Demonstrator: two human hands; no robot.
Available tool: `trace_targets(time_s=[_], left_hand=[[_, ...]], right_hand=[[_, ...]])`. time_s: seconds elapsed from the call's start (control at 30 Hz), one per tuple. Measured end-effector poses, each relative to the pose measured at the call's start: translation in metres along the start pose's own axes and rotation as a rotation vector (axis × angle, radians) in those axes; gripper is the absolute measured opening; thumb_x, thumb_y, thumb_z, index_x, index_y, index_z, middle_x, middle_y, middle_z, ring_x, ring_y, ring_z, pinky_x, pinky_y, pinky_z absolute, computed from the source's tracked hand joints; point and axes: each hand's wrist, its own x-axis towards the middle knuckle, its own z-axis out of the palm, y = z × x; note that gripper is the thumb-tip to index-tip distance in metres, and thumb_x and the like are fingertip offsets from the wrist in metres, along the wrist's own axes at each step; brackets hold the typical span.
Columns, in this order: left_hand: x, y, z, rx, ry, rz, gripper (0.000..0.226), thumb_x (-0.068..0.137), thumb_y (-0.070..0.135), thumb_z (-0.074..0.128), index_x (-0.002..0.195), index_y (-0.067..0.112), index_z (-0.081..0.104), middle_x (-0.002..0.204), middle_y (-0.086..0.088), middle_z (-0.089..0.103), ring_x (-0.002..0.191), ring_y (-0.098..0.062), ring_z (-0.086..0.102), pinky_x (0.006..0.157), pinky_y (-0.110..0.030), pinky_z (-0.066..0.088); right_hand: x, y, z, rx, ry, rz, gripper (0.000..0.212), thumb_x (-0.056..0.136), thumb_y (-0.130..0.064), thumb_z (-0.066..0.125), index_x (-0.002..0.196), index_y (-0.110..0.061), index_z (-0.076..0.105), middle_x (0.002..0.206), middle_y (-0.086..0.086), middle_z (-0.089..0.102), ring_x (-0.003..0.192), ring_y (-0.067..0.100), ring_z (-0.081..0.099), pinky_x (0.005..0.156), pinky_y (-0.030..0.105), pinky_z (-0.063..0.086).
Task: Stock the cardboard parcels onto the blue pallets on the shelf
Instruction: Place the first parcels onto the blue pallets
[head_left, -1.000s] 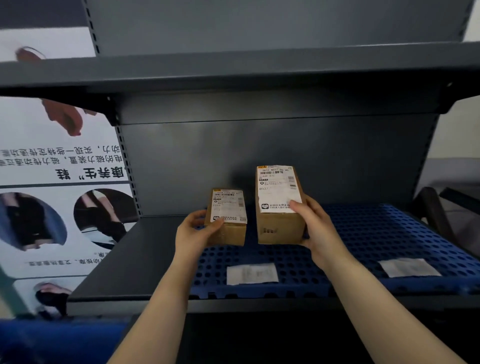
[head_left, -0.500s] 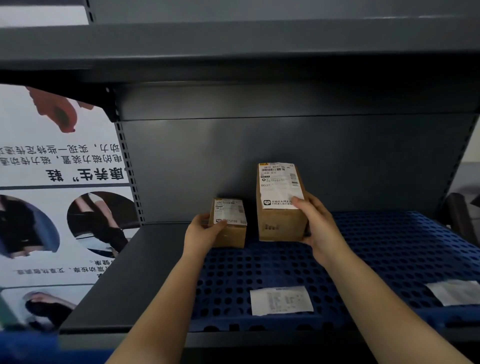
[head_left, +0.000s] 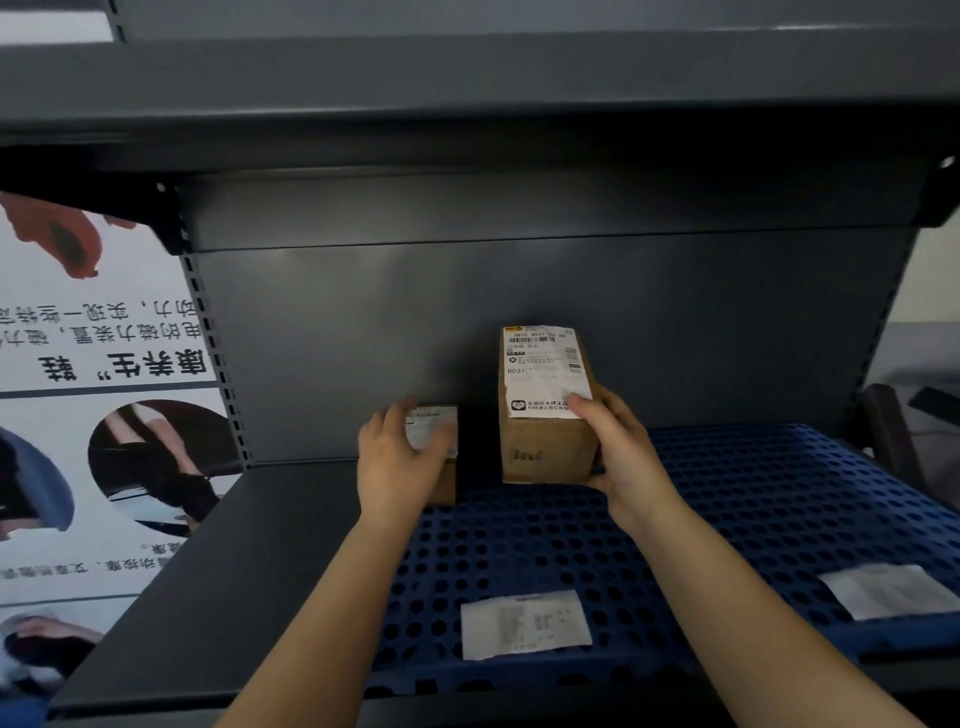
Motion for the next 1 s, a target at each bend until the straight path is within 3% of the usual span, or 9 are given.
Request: trace_targets(time_s=[0.1, 0.2, 0.27, 0.37, 0.5, 0.63, 0.83, 1.0], left_hand=[[-0.011, 0.045, 0.022, -0.295, -0.137, 0.012, 0.042, 0.087, 0.038, 0.059, 0.126, 0.023, 0.052, 0.122, 0.006, 0.055, 0.115, -0.010, 0.049, 0.092, -0.023, 0.040], [-0.023, 0.081, 0.047, -0.449, -0.314, -0.021, 0.040, 0.088, 0.033, 0.060, 0.126, 0.024, 0.051, 0.115, 0.009, 0.057, 0.101, 0.000, 0.054, 0.077, -0.012, 0.045], [-0.030, 0.097, 0.063, -0.542, -0.389, -0.094, 0.041, 0.086, 0.029, 0.063, 0.124, 0.022, 0.051, 0.115, 0.006, 0.058, 0.099, -0.002, 0.057, 0.077, -0.015, 0.050], [-0.038, 0.116, 0.089, -0.615, -0.406, -0.172, 0.043, 0.084, 0.027, 0.066, 0.124, 0.020, 0.052, 0.118, 0.002, 0.060, 0.102, -0.008, 0.060, 0.086, -0.028, 0.052], [-0.043, 0.139, 0.124, -0.628, -0.411, -0.218, 0.043, 0.084, 0.027, 0.067, 0.123, 0.019, 0.053, 0.113, 0.005, 0.061, 0.097, -0.006, 0.061, 0.078, -0.025, 0.054], [-0.044, 0.151, 0.154, -0.587, -0.426, -0.277, 0.042, 0.086, 0.028, 0.064, 0.125, 0.016, 0.052, 0.109, 0.005, 0.062, 0.090, -0.003, 0.060, 0.061, -0.016, 0.050], [-0.044, 0.151, 0.191, -0.521, -0.390, -0.409, 0.049, 0.085, 0.029, 0.065, 0.129, 0.014, 0.049, 0.122, -0.003, 0.059, 0.104, -0.017, 0.059, 0.081, -0.031, 0.052], [-0.044, 0.152, 0.208, -0.533, -0.364, -0.484, 0.042, 0.087, 0.026, 0.062, 0.127, 0.016, 0.050, 0.112, -0.001, 0.061, 0.094, -0.014, 0.059, 0.069, -0.025, 0.048]], right_hand=[[0.003, -0.005, -0.017, -0.005, 0.053, -0.009, 0.032, 0.084, -0.036, 0.065, 0.115, -0.032, 0.058, 0.105, -0.007, 0.067, 0.095, 0.010, 0.063, 0.078, 0.035, 0.055], [0.005, -0.013, -0.039, -0.017, 0.075, -0.008, 0.027, 0.084, -0.036, 0.065, 0.110, -0.030, 0.059, 0.101, -0.006, 0.068, 0.092, 0.011, 0.064, 0.079, 0.036, 0.055], [0.006, -0.019, -0.059, -0.045, 0.079, -0.004, 0.027, 0.084, -0.036, 0.065, 0.109, -0.028, 0.059, 0.102, -0.004, 0.067, 0.092, 0.012, 0.065, 0.082, 0.038, 0.055], [0.010, -0.031, -0.091, -0.098, 0.074, 0.006, 0.033, 0.084, -0.038, 0.064, 0.114, -0.025, 0.058, 0.105, -0.003, 0.067, 0.093, 0.012, 0.064, 0.077, 0.034, 0.055], [0.021, -0.048, -0.132, -0.163, 0.000, 0.051, 0.026, 0.089, -0.036, 0.058, 0.112, -0.023, 0.059, 0.098, -0.008, 0.065, 0.084, 0.003, 0.061, 0.060, 0.017, 0.045], [0.038, -0.049, -0.164, -0.240, -0.071, 0.115, 0.026, 0.090, -0.033, 0.059, 0.113, -0.023, 0.057, 0.101, -0.008, 0.064, 0.087, 0.003, 0.059, 0.066, 0.020, 0.044], [0.062, -0.040, -0.190, -0.323, -0.143, 0.188, 0.035, 0.092, -0.034, 0.055, 0.125, -0.022, 0.056, 0.101, -0.007, 0.061, 0.085, 0.000, 0.055, 0.063, 0.018, 0.041], [0.074, -0.029, -0.202, -0.311, -0.188, 0.218, 0.038, 0.091, -0.036, 0.057, 0.126, -0.022, 0.055, 0.105, -0.006, 0.062, 0.087, 0.002, 0.056, 0.068, 0.018, 0.044]])
